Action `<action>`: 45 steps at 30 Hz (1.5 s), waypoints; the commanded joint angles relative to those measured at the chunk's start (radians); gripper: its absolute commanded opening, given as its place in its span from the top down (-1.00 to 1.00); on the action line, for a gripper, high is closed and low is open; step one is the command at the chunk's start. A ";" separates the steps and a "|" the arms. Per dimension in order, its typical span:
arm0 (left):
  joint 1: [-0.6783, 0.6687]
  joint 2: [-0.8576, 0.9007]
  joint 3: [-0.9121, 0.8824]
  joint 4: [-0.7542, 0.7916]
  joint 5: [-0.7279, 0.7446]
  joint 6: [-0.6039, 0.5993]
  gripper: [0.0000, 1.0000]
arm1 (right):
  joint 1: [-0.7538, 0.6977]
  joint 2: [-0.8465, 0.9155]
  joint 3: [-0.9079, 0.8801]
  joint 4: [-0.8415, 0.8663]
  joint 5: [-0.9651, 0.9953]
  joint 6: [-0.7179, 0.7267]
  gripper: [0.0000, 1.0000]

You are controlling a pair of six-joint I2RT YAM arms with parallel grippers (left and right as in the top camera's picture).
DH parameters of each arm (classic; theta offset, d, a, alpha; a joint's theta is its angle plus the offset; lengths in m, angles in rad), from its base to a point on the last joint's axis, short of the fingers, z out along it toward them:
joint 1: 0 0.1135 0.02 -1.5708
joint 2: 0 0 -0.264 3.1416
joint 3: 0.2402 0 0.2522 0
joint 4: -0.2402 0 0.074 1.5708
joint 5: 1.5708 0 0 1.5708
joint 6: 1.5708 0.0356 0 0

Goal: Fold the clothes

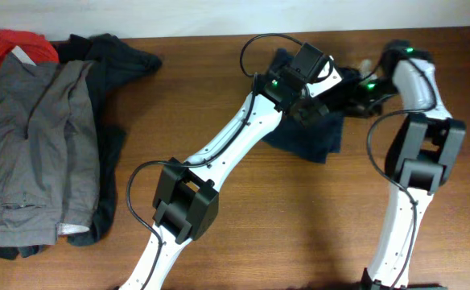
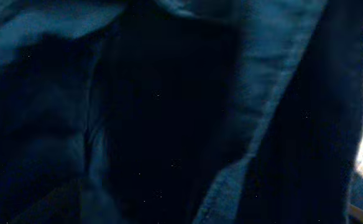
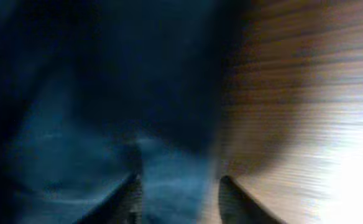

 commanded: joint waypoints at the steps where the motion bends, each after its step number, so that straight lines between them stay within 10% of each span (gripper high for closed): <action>1: 0.000 0.006 0.018 0.004 0.008 -0.013 -0.98 | -0.063 0.031 0.103 -0.048 0.093 -0.015 0.00; 28: -0.055 0.005 0.164 0.039 0.404 -0.012 -0.98 | -0.175 -0.013 0.447 -0.242 0.041 -0.015 -0.32; 37: 0.022 0.005 0.351 -0.108 0.234 -0.012 -0.98 | -0.148 -0.012 0.482 -0.367 -0.051 -0.061 -0.40; 45: 0.190 0.005 0.381 -0.269 0.151 -0.013 -0.98 | -0.040 -0.012 0.456 -0.391 -0.067 -0.074 -0.97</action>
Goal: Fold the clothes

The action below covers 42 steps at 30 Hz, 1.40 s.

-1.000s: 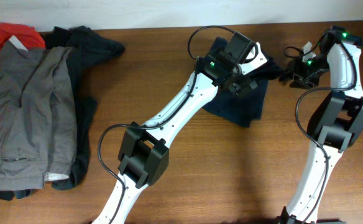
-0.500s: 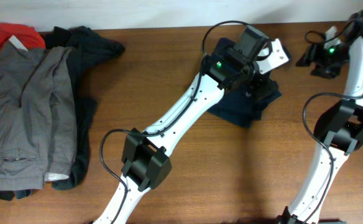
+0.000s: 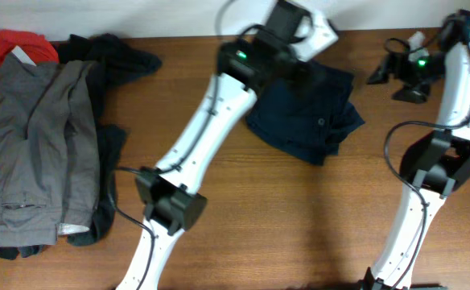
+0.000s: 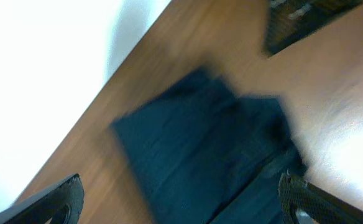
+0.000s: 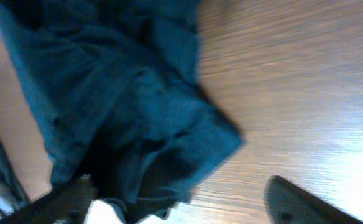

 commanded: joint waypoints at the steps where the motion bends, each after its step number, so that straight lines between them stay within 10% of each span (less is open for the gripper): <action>1: 0.079 0.005 0.012 -0.039 -0.040 -0.007 -0.98 | 0.048 -0.032 -0.011 -0.004 -0.042 -0.010 -0.97; 27: 0.254 0.085 0.003 -0.129 -0.040 -0.021 -0.98 | 0.240 0.049 -0.268 0.160 0.441 0.200 -0.97; 42: 0.254 0.108 0.002 -0.137 -0.040 -0.021 -0.98 | 0.193 0.049 -0.516 0.346 0.332 0.212 -0.98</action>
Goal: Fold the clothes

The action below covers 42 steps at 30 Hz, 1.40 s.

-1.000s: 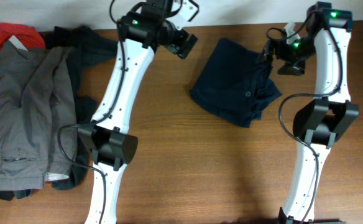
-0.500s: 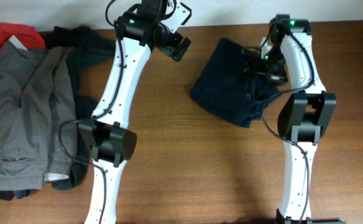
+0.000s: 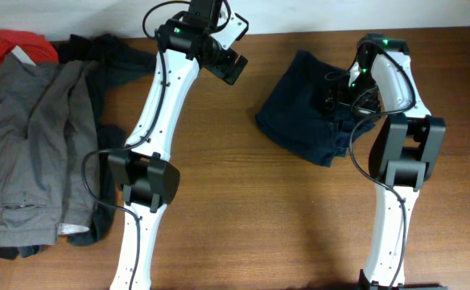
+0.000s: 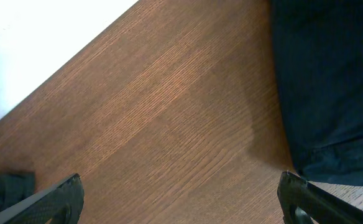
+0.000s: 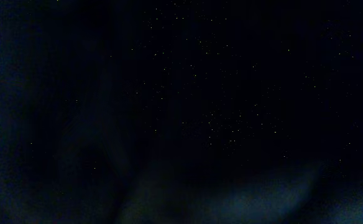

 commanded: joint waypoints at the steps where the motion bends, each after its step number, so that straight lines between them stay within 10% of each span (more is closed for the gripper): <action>1: 0.002 0.006 0.002 -0.005 -0.004 -0.010 -0.98 | -0.022 0.061 -0.111 0.068 -0.063 0.006 -0.86; 5: 0.002 0.006 0.002 -0.005 -0.004 -0.010 -0.98 | -0.022 0.061 -0.222 0.169 -0.166 0.018 0.52; 8: 0.002 0.006 0.002 -0.005 -0.004 -0.010 -0.98 | -0.022 0.061 -0.285 0.225 -0.199 0.021 0.89; 42: 0.002 0.006 -0.002 0.012 -0.003 -0.011 -0.98 | -0.695 0.056 -0.238 0.401 -0.013 0.406 0.92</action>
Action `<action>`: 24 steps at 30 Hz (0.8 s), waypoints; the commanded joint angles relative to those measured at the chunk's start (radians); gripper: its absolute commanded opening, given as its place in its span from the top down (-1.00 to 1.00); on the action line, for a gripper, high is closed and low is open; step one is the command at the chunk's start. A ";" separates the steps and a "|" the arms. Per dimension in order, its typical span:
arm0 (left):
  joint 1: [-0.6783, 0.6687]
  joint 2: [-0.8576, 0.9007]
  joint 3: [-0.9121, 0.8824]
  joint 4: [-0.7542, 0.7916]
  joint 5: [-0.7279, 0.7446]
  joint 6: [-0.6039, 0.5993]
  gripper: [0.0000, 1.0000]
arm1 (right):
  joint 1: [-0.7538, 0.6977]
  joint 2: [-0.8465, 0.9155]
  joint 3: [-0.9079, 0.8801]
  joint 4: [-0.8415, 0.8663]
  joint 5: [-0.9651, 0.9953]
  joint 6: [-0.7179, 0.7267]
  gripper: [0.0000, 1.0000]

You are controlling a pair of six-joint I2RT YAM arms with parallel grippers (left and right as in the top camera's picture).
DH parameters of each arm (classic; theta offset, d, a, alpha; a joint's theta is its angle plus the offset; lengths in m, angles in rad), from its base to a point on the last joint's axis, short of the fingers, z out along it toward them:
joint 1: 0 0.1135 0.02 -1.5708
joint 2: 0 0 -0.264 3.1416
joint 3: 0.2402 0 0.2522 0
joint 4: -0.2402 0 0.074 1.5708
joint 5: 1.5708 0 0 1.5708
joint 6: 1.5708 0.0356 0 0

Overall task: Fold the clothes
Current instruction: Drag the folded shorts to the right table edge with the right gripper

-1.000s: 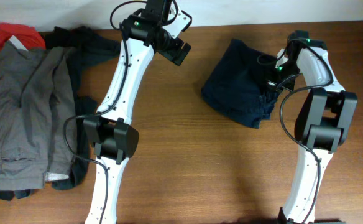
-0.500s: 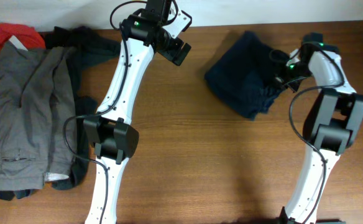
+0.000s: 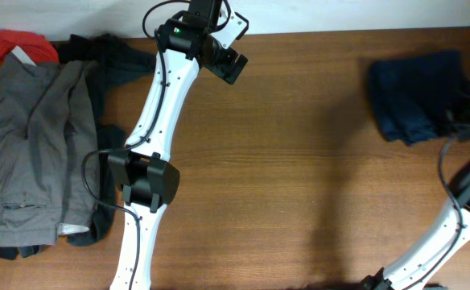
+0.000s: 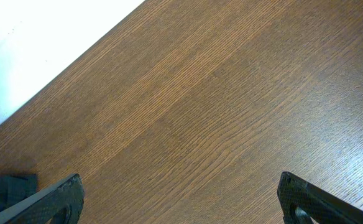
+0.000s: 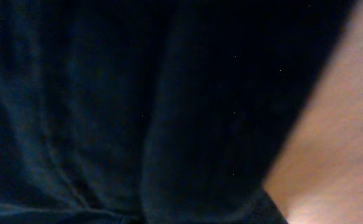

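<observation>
The folded navy garment (image 3: 412, 97) lies at the table's far right, near the back. My right gripper (image 3: 458, 118) is at its right edge. Navy cloth (image 5: 107, 112) fills the right wrist view and hides the fingers, with a strip of wood at the right. My left gripper (image 3: 232, 66) hangs over bare wood at the back middle, far from the garment. It is open (image 4: 180, 205), with nothing between its fingertips (image 4: 63, 198).
A pile of clothes sits at the table's left end: a grey garment (image 3: 38, 145), a black one (image 3: 114, 60) and a red one (image 3: 24, 42). The brown wooden table (image 3: 299, 201) spans the view. The left arm crosses from the front to the back.
The navy garment has shifted from right of centre to the far right of the table, and my right gripper has gone with it. The left arm and gripper have not moved.
Both grippers were at the navy garment at the back middle. Then both were off it, with the garment lying folded. Then my left gripper was away to the left and the right one down on the cloth. Now the garment lies at the right end.
</observation>
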 commanded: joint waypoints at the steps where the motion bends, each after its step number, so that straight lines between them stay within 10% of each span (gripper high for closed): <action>1: 0.002 0.006 -0.002 0.003 -0.003 -0.011 -0.98 | -0.083 0.115 -0.030 -0.048 0.272 0.004 0.92; 14: 0.002 0.006 -0.002 0.033 -0.003 -0.011 -0.98 | -0.062 0.109 -0.023 -0.126 0.298 0.008 0.90; 20: 0.002 0.006 -0.002 0.037 -0.003 -0.011 -0.98 | -0.066 0.105 0.074 -0.182 0.298 0.005 -0.21; 24: 0.002 0.006 -0.002 0.044 -0.003 -0.011 -0.98 | -0.066 0.092 0.234 -0.306 0.298 0.005 -0.57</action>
